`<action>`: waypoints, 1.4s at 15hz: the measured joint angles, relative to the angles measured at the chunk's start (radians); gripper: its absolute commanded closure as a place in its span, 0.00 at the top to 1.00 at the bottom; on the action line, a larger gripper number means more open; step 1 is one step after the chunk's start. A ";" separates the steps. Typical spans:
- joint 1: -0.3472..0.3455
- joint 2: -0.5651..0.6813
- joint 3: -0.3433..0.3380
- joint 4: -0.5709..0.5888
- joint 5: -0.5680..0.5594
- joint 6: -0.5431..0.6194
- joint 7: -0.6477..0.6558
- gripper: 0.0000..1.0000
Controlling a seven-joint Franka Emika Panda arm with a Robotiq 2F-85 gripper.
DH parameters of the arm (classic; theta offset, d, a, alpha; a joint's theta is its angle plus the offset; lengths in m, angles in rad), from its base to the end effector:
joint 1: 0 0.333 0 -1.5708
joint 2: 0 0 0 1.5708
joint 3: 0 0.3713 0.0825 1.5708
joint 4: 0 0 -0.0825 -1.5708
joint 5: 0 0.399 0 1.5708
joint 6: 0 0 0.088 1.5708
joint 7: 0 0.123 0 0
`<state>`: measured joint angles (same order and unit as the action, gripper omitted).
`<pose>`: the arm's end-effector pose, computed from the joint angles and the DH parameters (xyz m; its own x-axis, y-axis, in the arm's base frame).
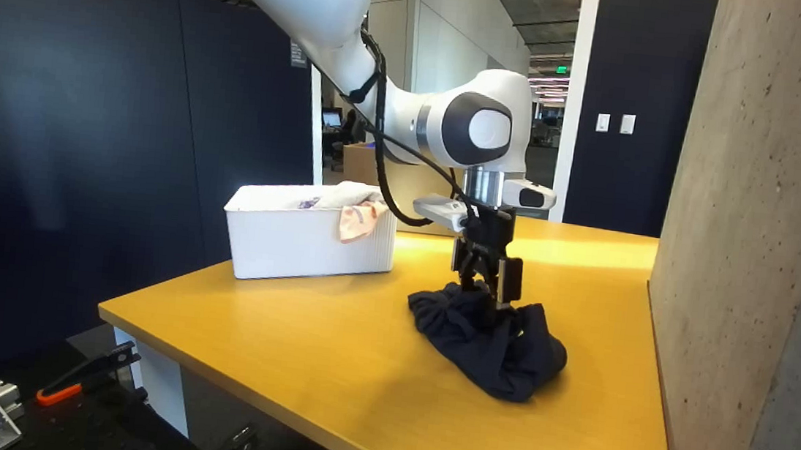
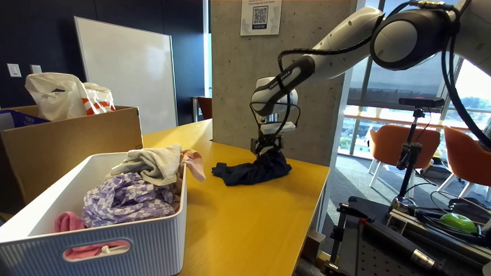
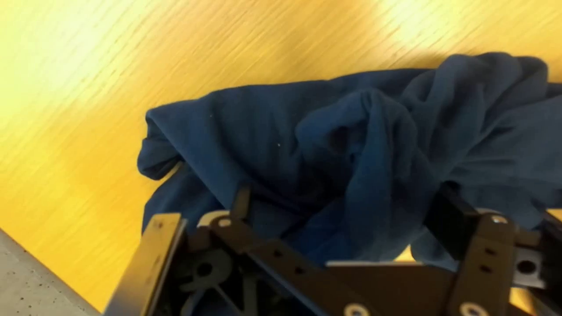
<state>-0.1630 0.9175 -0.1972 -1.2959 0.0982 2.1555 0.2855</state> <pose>0.7598 -0.2378 0.2007 0.8079 -0.5890 -0.0182 -0.5857 -0.8060 0.0853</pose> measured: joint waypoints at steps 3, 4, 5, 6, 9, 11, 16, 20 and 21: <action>0.001 -0.032 -0.008 -0.077 0.000 0.001 0.001 1.00; 0.001 -0.037 -0.011 -0.099 0.000 0.002 0.001 1.00; 0.001 -0.039 -0.014 -0.117 -0.002 0.005 0.001 1.00; 0.001 -0.039 -0.015 -0.133 -0.004 0.015 0.001 1.00; 0.002 -0.027 -0.015 -0.161 -0.033 0.114 -0.002 1.00; 0.007 -0.010 -0.017 -0.164 -0.062 0.201 -0.002 1.00; 0.010 0.038 -0.017 -0.146 -0.074 0.295 -0.020 0.75; 0.010 0.062 -0.014 -0.120 -0.074 0.305 -0.035 0.52; 0.010 0.062 -0.013 -0.117 -0.074 0.305 -0.040 0.43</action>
<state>-0.1532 0.9791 -0.2102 -1.4129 0.0240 2.4603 0.2460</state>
